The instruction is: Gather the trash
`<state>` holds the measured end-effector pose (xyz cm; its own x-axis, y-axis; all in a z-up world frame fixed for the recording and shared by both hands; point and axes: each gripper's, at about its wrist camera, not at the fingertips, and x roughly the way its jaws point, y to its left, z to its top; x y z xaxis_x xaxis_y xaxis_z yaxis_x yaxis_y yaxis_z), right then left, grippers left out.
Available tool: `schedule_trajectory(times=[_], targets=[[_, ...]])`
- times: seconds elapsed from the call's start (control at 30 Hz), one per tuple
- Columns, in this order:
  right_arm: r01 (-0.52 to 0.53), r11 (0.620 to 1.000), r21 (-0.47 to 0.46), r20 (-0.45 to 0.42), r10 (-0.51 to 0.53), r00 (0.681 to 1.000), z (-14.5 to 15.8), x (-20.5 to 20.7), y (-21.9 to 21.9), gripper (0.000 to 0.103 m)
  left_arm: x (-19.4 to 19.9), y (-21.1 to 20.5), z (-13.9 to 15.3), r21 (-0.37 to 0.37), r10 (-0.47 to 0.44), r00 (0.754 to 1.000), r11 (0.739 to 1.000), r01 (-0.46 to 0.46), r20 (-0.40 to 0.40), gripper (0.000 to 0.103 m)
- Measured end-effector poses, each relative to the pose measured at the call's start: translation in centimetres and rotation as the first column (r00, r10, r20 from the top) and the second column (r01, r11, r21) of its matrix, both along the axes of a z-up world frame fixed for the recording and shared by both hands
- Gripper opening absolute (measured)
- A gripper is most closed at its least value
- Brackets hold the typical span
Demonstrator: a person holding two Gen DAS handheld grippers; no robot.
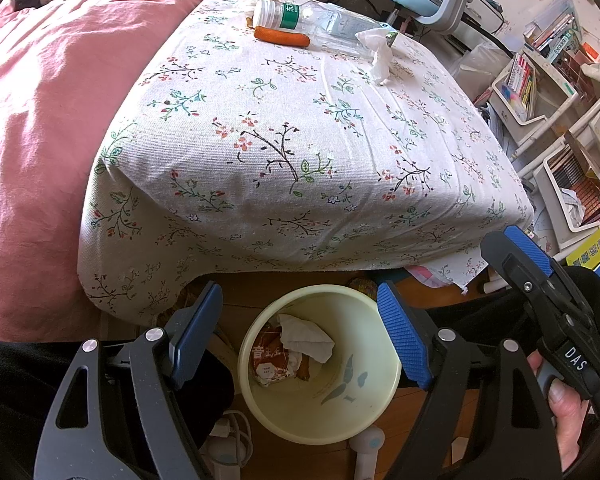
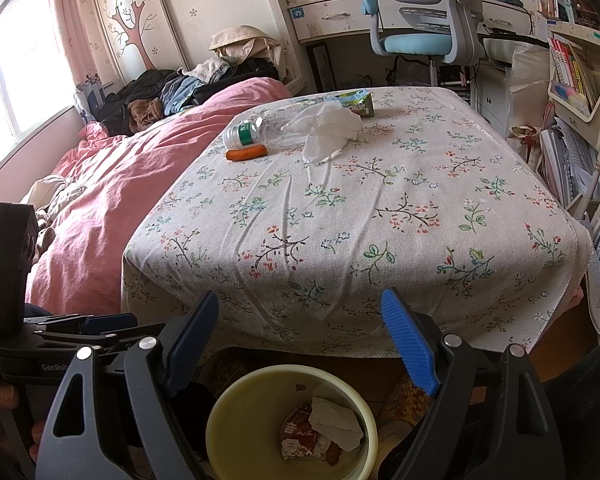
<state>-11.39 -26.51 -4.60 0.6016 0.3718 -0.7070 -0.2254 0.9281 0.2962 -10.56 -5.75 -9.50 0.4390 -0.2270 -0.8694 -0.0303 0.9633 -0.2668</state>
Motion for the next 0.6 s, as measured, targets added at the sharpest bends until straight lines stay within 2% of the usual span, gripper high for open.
schedule_trajectory(times=[0.6], targets=[[0.000, 1.000, -0.001, 0.001, 0.000, 1.000, 0.01, -0.10, 0.17, 0.080, -0.03, 0.04, 0.00, 0.000, 0.001, 1.000, 1.000, -0.001, 0.001, 0.076]])
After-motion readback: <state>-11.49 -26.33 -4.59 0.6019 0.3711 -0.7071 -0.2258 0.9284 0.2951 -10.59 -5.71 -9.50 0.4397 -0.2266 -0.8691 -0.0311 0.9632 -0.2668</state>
